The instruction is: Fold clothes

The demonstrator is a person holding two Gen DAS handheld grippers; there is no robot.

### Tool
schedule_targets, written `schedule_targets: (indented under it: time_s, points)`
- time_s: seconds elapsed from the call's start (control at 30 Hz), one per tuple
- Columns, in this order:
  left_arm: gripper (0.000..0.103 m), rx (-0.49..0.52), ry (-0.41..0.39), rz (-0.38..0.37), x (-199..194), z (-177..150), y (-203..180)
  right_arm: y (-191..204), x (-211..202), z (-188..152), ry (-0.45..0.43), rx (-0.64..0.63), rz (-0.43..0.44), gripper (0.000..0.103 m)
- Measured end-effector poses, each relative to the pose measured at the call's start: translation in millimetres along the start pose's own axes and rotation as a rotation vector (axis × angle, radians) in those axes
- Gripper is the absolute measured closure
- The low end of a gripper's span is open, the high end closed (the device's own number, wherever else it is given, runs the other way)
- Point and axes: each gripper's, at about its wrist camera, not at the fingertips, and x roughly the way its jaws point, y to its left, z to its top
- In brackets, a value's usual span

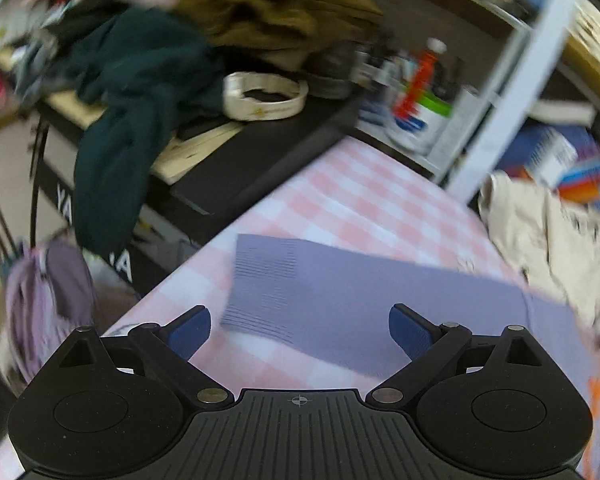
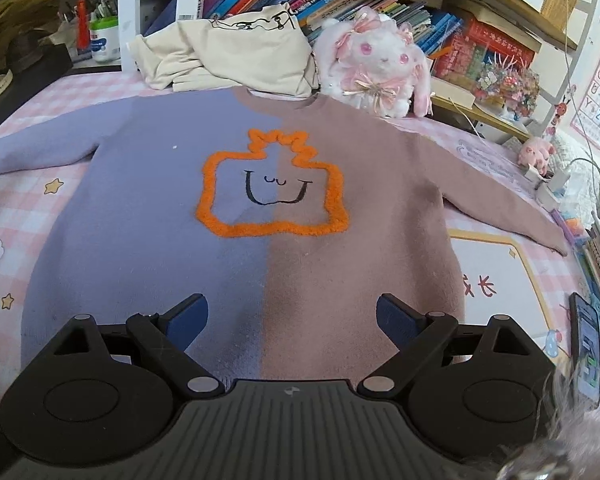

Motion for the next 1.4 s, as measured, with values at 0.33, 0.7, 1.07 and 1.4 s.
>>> schedule_targets:
  time_s: [0.33,0.7,1.07,1.4]
  points:
    - [0.007,-0.187,0.022,-0.118,10.0,2.8,5.9,2.4,5.1,2.6,0.008,0.002,0.014,0.012]
    - [0.03,-0.205,0.037,-0.162,21.0,2.7,-5.9,4.2,6.6,1.1,0.014,-0.005,0.035,0.012]
    - [0.033,-0.333,0.036,-0.158,24.2,14.1,21.2,5.7,5.6,-1.3,0.022,-0.009,0.037,0.014]
    - [0.082,-0.469,0.046,-0.143,28.4,15.7,47.3,-14.1,10.2,-7.3,0.081,0.12,0.027,0.029]
